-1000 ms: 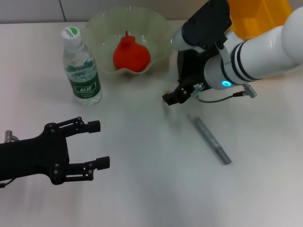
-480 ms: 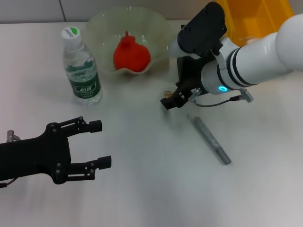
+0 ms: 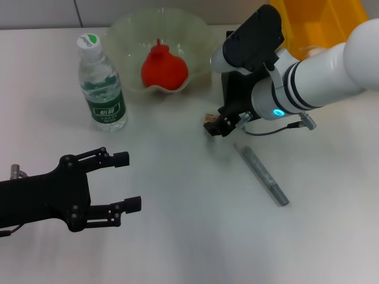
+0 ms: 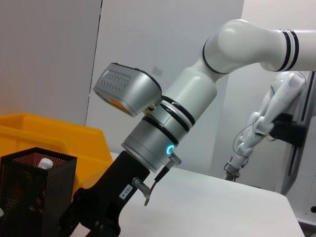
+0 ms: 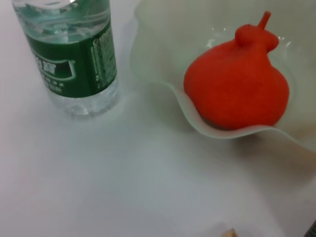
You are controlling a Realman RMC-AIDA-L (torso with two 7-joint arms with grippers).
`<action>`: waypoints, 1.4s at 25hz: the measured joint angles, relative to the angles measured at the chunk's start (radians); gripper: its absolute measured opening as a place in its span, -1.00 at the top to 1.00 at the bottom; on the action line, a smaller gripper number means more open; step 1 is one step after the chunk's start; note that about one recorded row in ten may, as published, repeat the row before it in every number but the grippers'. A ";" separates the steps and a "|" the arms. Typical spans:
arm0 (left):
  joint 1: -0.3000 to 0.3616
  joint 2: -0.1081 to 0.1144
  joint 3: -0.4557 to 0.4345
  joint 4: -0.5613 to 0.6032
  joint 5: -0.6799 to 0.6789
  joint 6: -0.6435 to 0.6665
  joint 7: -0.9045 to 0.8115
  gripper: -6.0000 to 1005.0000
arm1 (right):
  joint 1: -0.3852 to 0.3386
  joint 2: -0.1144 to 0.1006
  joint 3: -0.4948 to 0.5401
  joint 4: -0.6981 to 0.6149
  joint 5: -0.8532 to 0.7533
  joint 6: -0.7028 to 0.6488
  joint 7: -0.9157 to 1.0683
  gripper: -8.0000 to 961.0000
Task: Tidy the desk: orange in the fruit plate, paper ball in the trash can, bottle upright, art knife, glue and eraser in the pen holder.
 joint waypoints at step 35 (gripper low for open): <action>-0.009 0.000 -0.002 -0.003 0.000 -0.012 -0.003 -0.69 | -0.295 -0.006 0.245 -0.747 -0.102 -0.294 0.014 0.44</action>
